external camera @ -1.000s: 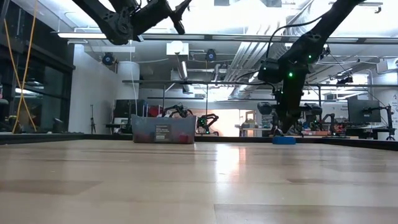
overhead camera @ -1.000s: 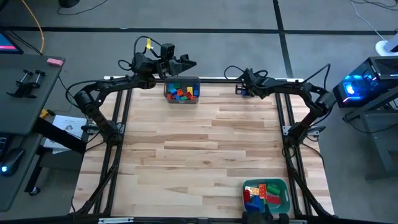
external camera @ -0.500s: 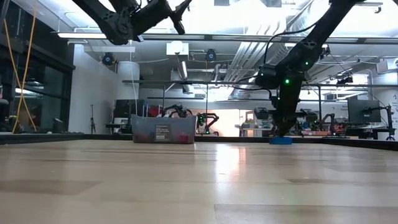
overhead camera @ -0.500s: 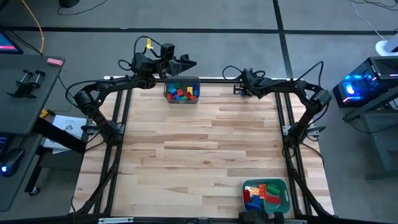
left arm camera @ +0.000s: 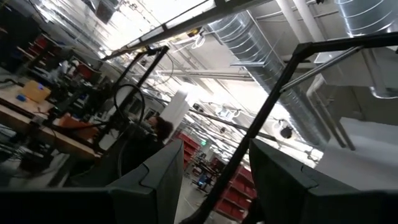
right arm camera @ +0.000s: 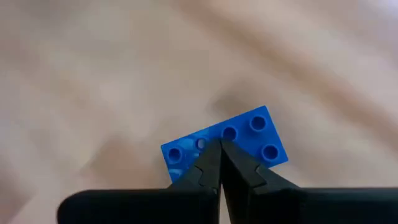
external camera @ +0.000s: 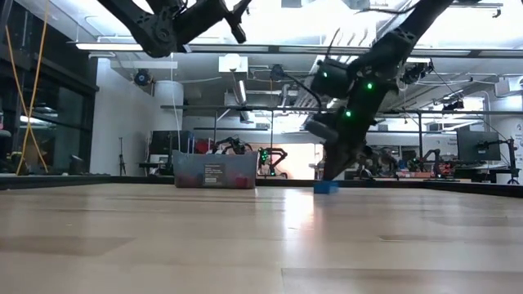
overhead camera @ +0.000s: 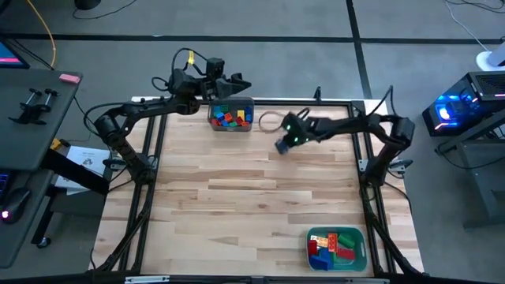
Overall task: Sort blocks by size
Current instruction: Put the blue game piece into the black bin
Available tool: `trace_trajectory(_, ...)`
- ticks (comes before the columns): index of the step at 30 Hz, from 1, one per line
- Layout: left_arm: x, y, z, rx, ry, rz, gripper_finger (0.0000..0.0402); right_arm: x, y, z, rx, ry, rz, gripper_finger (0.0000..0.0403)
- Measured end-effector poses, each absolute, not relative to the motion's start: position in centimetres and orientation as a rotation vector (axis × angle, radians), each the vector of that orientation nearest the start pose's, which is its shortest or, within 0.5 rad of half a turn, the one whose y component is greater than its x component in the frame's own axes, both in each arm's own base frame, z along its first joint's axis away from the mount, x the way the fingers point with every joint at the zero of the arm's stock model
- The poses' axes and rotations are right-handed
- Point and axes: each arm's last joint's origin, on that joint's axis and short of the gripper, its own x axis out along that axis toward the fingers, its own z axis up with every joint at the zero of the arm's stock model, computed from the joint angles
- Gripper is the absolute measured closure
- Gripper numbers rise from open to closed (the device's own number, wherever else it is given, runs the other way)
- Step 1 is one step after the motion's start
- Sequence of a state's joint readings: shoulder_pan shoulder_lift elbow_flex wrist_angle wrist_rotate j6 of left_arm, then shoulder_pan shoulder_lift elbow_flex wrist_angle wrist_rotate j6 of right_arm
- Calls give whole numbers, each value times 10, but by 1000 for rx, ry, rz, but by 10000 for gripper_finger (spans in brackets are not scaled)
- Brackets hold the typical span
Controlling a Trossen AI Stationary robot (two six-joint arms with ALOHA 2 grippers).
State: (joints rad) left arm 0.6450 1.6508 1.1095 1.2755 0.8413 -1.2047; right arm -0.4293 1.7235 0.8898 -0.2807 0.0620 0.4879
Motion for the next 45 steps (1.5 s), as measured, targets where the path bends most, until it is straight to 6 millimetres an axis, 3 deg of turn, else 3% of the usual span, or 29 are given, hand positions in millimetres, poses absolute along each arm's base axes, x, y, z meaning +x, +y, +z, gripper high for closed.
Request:
trace_trajectory(9,317,151,348,-731,-327,-523,231,310,-39,136,485,1074,-323,403)
trace_trajectory(14,342,113,337,-785,-248,-500,231,305,3,134,377,1184,-189,403)
trace_trajectory(20,358,81,329,-781,-201,-457,231,291,34,145,322,1251,-108,403)
trace_trajectory(23,356,84,332,-771,-243,-451,231,279,39,165,345,1212,-163,403)
trace_trajectory(26,350,95,336,-797,-283,-464,231,274,38,199,427,1045,-213,403)
trace_trajectory(32,342,112,335,-845,-157,-575,231,261,38,231,714,881,-311,403)
trace_trajectory(39,337,107,331,-816,115,-832,231,262,64,221,838,920,-353,371)
trace_trajectory(45,339,91,328,-750,214,-955,231,258,100,207,666,1087,-103,283)
